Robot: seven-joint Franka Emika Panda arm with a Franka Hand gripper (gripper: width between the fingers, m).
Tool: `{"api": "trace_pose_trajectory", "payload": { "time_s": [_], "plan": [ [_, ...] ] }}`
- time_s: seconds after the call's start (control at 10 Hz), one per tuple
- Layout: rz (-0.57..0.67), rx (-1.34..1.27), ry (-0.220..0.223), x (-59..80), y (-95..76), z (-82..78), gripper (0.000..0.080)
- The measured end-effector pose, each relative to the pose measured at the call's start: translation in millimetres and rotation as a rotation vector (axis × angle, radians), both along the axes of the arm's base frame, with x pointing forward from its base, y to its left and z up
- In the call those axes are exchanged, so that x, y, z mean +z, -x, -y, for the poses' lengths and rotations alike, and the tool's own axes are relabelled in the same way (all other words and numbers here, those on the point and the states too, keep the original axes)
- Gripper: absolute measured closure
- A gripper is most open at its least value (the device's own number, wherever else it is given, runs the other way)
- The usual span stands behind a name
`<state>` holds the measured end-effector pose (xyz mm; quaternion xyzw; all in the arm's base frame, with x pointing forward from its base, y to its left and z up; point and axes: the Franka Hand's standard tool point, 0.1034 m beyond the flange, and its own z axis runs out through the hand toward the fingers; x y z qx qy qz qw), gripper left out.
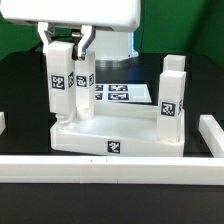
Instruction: Assemble desk
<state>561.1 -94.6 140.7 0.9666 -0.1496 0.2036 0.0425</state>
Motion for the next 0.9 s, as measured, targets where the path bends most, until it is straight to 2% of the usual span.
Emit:
{"api": "trace_pose_trajectory", "payload": {
  "time_s": [0.4, 0.9],
  "plan": [
    [-0.018, -0.001, 0.000, -8.0, 9.8, -0.6, 0.0509],
    [0.000, 0.008, 0.012, -8.6, 3.8, -3.1, 0.0509]
  ]
}}
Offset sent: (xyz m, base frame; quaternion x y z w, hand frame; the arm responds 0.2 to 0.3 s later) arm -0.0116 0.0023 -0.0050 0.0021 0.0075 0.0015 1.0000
